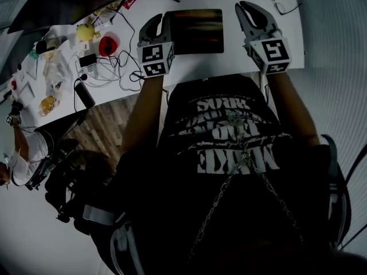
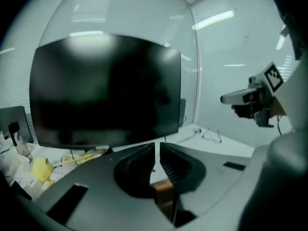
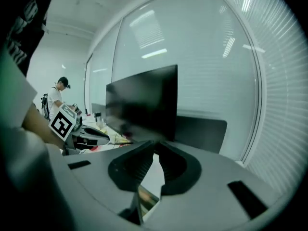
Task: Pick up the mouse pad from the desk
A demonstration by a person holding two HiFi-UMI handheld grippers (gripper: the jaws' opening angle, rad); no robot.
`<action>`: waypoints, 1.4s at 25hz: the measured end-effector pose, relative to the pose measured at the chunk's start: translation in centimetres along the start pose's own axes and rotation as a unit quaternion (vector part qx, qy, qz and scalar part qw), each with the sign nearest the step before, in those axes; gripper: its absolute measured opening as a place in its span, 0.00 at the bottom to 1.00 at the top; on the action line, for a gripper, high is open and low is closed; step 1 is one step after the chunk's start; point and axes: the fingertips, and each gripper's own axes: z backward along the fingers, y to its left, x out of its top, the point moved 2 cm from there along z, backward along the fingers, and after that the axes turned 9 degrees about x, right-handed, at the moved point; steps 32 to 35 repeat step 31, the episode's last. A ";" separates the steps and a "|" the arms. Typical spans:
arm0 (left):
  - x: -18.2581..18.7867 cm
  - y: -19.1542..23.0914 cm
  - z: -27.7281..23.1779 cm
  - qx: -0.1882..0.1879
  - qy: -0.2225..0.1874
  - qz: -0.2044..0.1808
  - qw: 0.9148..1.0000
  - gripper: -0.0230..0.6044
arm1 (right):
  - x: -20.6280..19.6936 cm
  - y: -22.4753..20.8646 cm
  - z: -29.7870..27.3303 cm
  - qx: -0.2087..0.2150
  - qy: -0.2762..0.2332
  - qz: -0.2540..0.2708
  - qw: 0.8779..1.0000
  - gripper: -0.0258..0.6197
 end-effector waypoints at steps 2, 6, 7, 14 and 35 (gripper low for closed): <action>4.4 -0.1 2.2 0.004 -0.075 0.011 0.997 0.06 | 2.8 0.3 0.8 0.000 -0.041 0.007 0.999 0.07; 10.5 0.3 4.9 0.015 -0.164 0.009 0.986 0.05 | 5.8 0.4 2.0 -0.006 -0.089 0.025 0.996 0.04; 11.5 0.5 5.3 0.017 -0.178 0.012 0.984 0.05 | 5.9 0.3 2.1 -0.010 -0.092 0.030 0.995 0.04; 13.5 1.3 7.0 0.025 -0.215 0.013 0.976 0.05 | 4.9 0.5 2.3 -0.034 -0.086 0.021 0.996 0.04; 11.6 2.4 9.0 0.016 -0.202 0.012 0.979 0.05 | 4.7 3.1 2.7 -0.041 -0.082 0.021 0.996 0.04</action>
